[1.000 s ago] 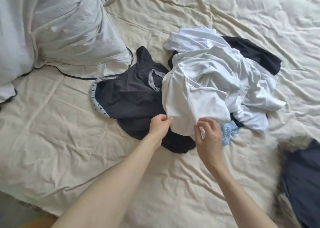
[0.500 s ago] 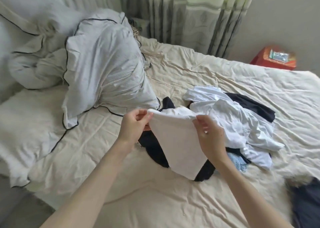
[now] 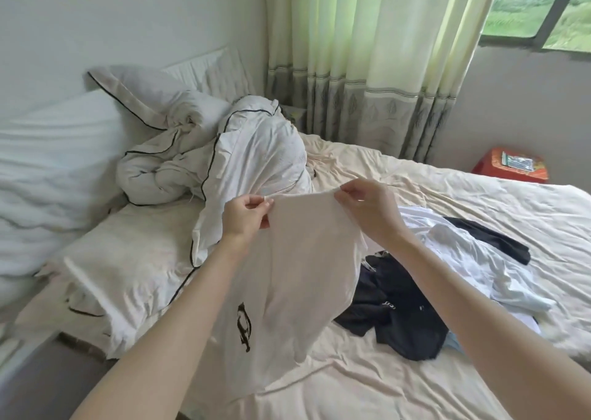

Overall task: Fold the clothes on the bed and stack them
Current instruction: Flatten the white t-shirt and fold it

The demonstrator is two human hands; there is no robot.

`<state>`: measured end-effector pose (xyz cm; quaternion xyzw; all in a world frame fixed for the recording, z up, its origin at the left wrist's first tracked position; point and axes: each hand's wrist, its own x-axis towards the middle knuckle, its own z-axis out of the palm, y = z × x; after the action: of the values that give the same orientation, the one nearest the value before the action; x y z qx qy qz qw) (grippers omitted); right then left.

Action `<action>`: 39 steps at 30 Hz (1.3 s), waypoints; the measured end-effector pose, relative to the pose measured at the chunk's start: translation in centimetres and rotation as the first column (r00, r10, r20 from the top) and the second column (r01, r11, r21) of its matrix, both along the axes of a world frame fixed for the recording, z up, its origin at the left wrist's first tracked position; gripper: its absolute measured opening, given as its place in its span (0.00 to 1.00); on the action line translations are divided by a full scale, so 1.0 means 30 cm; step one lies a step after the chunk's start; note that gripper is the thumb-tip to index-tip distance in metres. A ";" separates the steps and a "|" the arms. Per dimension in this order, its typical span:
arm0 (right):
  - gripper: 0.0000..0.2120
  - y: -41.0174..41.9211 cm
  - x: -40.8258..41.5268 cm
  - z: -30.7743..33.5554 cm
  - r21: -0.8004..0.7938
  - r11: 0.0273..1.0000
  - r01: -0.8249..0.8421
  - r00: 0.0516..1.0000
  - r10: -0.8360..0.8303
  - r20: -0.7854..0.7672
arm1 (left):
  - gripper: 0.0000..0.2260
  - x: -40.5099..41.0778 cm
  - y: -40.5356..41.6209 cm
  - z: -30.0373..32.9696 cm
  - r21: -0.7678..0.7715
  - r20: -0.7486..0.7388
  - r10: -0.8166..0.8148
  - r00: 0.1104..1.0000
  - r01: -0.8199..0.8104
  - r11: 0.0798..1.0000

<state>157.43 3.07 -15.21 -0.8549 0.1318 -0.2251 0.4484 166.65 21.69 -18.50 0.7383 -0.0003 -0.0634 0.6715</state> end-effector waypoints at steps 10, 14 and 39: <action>0.03 0.198 0.071 -0.028 0.046 0.999 -0.011 0.995 0.016 -0.101 | 0.02 -0.039 0.269 -0.059 0.102 0.021 -0.025 0.999 0.023 0.995; 0.04 0.259 0.100 0.009 0.000 0.995 -0.104 0.993 0.104 -0.048 | 0.10 -0.082 0.255 -0.106 0.100 0.017 0.025 1.000 -0.027 0.995; 0.07 0.097 -0.019 -0.077 0.117 0.992 -0.056 0.994 0.067 -0.090 | 0.08 -0.173 0.091 -0.025 -0.042 -0.148 -0.077 0.986 0.071 0.997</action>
<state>156.86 5.97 -17.52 -0.8412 0.1388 -0.1631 0.4966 161.47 24.42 -19.26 0.7187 0.0215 -0.1434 0.6801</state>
